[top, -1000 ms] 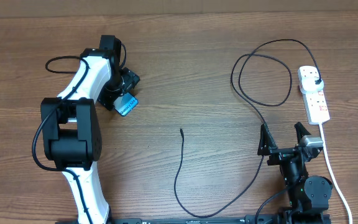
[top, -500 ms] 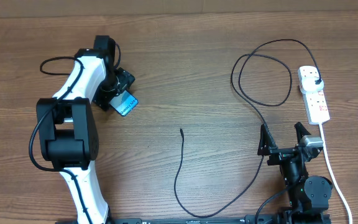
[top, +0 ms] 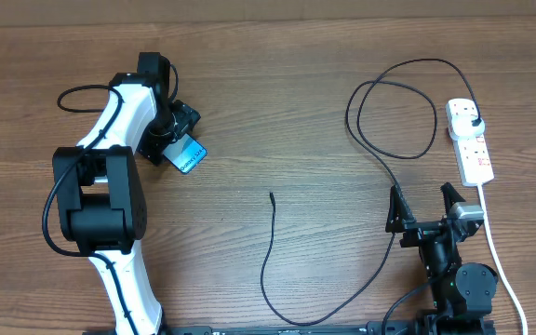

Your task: Plug charger to phone and switch on socket

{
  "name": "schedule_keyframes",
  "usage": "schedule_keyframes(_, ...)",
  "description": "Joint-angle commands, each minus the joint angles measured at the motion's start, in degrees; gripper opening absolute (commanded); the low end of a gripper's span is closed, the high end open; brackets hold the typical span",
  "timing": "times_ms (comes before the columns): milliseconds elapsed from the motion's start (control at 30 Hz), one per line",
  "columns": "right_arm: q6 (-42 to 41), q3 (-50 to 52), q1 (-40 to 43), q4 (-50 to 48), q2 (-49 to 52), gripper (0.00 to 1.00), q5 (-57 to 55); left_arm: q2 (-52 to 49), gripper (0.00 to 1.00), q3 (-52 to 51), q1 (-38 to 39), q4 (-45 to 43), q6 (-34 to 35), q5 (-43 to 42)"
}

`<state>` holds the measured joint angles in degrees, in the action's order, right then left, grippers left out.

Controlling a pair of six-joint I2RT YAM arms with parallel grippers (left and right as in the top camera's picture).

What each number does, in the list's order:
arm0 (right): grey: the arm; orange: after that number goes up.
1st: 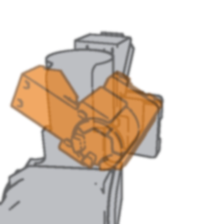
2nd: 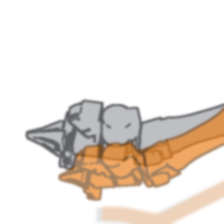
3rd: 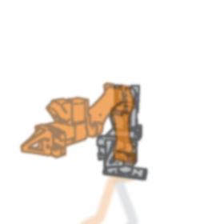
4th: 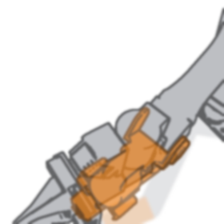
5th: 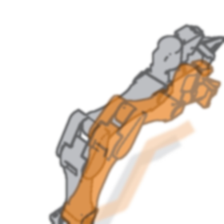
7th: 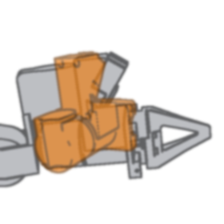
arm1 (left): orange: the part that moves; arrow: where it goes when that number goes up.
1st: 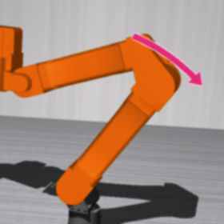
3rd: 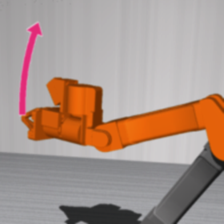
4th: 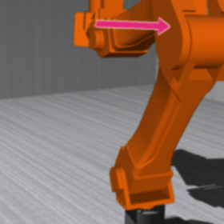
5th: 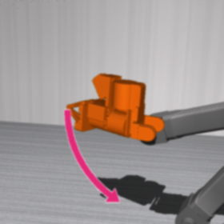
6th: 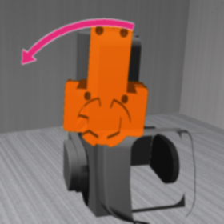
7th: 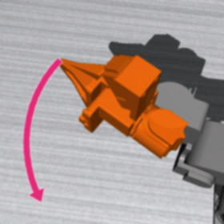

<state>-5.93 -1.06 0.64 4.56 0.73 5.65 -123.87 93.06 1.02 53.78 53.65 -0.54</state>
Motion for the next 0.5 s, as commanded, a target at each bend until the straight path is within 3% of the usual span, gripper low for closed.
schedule_keyframes(0,0.4,0.6,-0.3,-0.1,-0.6,1.00,-0.5,-0.6,1.00,0.7,0.0,0.0,0.2,1.6)
schedule_keyframes(467,0.4,0.6,-0.3,-0.2,-0.6,1.00,-0.5,-0.6,1.00,0.7,0.0,1.9,0.2,2.5)
